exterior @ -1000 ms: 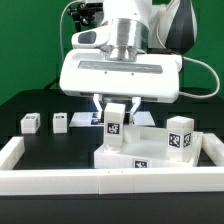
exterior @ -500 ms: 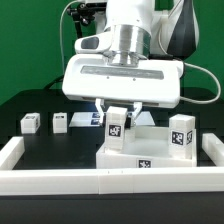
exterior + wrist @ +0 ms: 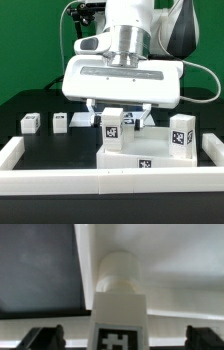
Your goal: Assemble square table
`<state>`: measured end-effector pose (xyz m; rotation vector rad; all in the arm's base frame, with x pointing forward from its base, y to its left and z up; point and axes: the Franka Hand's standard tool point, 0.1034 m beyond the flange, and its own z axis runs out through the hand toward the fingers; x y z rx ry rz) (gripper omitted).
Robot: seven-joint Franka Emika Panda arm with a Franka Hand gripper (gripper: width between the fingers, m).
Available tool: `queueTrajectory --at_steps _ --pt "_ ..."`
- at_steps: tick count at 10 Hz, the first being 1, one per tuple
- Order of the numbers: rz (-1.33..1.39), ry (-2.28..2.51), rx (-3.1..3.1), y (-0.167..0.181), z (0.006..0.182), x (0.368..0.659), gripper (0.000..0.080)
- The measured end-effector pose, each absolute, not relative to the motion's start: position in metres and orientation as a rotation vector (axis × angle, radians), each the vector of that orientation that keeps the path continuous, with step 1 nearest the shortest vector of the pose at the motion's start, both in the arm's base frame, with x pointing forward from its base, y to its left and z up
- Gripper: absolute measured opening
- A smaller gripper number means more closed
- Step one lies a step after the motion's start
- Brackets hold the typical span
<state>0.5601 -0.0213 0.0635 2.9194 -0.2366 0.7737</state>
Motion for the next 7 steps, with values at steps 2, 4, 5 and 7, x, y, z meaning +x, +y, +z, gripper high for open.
queueTrajectory --at_steps 2,4,5,7 --pt "0.774 -0.237 2.919 -0.021 0.064 0.56 0.064" --pt "0.738 -0.239 2.941 -0.023 0.073 0.56 0.0648" --pt "0.735 -0.244 2.95 -0.024 0.082 0.561 0.0649" --pt "0.724 -0.257 2.963 -0.032 0.099 0.565 0.0649"
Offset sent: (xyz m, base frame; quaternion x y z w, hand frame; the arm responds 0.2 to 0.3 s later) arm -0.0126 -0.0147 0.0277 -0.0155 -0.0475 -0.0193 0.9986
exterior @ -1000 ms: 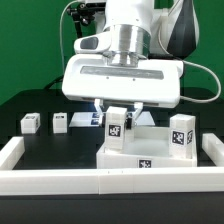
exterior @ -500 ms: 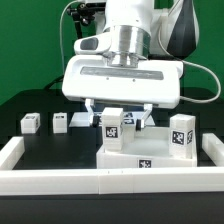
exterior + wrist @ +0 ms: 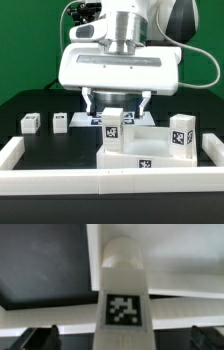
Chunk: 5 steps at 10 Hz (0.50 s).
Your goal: Assemble square table
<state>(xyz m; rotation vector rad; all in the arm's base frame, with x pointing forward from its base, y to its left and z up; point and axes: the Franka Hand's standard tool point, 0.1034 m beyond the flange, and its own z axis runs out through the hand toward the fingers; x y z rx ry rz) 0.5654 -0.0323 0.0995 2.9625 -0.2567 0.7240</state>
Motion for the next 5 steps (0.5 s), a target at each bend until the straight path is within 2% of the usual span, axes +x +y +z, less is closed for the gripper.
queueTrajectory --at_steps 4,5 --pt "0.679 -0.264 2.983 -0.032 0.097 0.565 0.0649" --pt "0.534 -0.278 3.04 -0.029 0.089 0.562 0.0649"
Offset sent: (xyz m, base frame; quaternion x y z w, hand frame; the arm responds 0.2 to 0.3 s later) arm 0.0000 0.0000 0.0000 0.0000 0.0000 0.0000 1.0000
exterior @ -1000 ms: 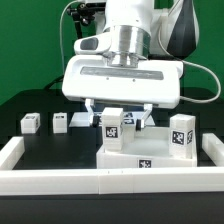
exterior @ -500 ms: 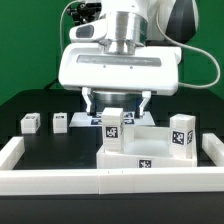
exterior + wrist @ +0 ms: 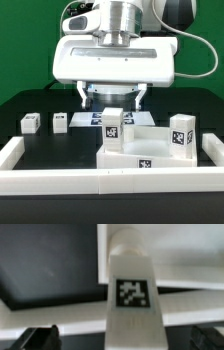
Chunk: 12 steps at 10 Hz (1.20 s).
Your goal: Assemble square table
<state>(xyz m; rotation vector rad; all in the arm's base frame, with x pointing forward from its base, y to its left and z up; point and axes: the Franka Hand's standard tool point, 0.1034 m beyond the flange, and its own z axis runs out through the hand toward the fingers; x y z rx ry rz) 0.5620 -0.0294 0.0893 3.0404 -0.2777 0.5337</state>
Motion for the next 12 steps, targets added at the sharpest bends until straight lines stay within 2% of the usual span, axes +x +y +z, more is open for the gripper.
queueTrajectory --at_steps 2,5,9,11,12 --pt "0.284 -0.291 3.12 -0.029 0.088 0.568 0.0649" --pt "0.064 -0.29 3.145 -0.035 0.08 0.578 0.0649" --pt "0.046 -0.29 3.145 -0.035 0.077 0.578 0.0638" --pt "0.046 -0.29 3.145 -0.035 0.077 0.578 0.0288" --pt "0.046 -0.314 3.143 -0.035 0.077 0.578 0.0292"
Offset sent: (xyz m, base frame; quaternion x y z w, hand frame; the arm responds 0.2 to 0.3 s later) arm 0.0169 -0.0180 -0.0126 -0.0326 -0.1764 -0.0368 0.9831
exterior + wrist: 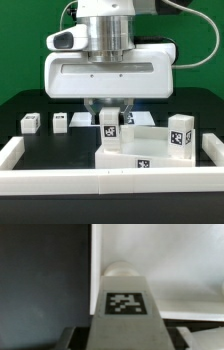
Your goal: Assemble square table
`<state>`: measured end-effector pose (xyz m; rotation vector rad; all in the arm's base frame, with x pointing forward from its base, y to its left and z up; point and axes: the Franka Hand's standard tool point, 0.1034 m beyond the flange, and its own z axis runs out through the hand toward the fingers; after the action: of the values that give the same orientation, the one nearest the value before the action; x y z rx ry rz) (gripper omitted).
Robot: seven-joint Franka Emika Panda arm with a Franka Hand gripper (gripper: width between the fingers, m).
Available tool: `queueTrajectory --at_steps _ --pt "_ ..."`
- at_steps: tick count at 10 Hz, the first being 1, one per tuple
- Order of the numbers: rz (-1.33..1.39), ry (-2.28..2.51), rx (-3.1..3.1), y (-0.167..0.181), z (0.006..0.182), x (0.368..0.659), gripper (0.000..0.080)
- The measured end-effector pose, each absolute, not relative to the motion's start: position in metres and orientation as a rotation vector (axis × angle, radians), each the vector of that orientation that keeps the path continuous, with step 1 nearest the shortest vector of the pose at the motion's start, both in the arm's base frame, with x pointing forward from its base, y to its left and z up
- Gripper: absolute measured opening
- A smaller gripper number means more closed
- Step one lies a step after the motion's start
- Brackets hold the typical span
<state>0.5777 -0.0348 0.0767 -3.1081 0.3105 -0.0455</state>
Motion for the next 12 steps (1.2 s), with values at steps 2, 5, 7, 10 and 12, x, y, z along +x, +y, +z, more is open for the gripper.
queueTrajectory --at_steps 2,5,7,10,12 --pt "-0.045 0.331 -3.106 -0.035 0.077 0.578 0.0292" --pt "-0.042 0.572 -3.067 -0.035 0.076 0.578 0.0292" --pt "-0.052 0.925 -2.974 -0.033 0.075 0.577 0.0292" --pt "-0.072 1.339 -2.8 -0.027 0.075 0.58 0.0292" --pt "-0.065 1.58 -2.665 -0.025 0.075 0.58 0.0292"
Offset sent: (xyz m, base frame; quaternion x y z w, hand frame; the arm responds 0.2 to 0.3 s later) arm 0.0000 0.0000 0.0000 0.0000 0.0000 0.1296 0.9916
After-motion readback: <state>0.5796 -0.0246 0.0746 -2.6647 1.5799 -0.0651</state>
